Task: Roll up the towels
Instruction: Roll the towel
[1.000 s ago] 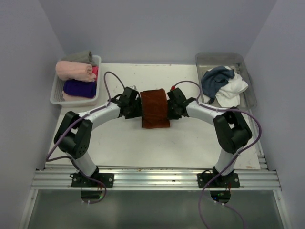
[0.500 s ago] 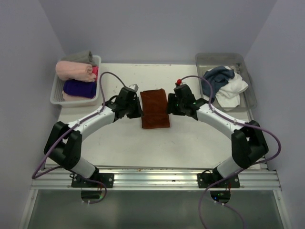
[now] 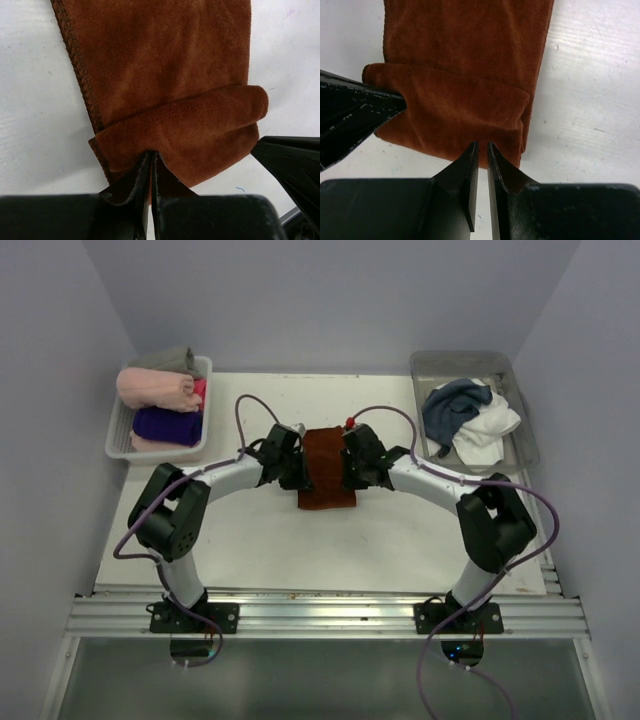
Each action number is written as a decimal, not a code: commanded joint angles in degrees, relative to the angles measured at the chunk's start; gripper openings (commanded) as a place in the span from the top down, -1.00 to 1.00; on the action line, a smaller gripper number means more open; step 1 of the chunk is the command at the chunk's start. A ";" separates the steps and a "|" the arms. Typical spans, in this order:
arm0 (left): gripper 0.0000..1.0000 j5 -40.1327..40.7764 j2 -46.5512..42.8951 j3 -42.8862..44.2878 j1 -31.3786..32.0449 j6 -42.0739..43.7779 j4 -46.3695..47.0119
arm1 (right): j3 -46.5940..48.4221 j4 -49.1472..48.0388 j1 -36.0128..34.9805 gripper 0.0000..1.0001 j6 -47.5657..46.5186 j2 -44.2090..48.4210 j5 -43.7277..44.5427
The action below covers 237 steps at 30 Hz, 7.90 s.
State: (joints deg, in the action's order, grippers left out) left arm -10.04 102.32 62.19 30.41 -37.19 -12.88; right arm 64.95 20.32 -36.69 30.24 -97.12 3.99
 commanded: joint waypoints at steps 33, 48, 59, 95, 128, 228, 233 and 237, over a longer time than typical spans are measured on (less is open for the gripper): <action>0.84 0.29 -3.97 -5.06 -0.88 4.32 0.41 | -17.57 -6.26 -10.32 0.79 12.38 4.39 0.58; 0.61 0.72 -4.67 3.90 -0.88 7.48 -6.44 | -4.49 4.47 -16.30 0.27 -1.65 8.09 8.31; 0.58 2.83 -14.16 -2.33 -8.79 3.35 -11.20 | -5.09 2.46 -28.52 -0.18 -19.42 5.02 14.73; -0.70 -10.26 -16.02 -19.92 -3.70 -8.16 7.26 | -17.31 -14.34 -21.06 1.00 -16.09 8.79 -2.31; 1.00 -3.40 -10.04 -16.40 -0.62 -15.54 0.67 | -8.09 -7.40 -27.74 -0.28 -20.66 4.67 14.29; 0.16 -9.12 4.90 -4.18 1.05 -7.64 8.85 | -29.00 -17.62 6.54 -0.21 6.60 19.67 -18.25; 0.17 -9.47 4.82 -5.85 1.05 -7.72 9.19 | -24.09 -6.89 -0.80 -0.12 0.46 27.68 -4.28; 0.17 -9.47 4.46 -6.47 1.14 -7.81 9.37 | -18.20 -4.32 -10.14 0.54 -4.92 25.85 5.05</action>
State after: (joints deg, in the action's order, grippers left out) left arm -21.47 104.95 57.74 31.27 -47.29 -2.31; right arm 42.15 9.28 -41.76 32.23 -70.22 -1.89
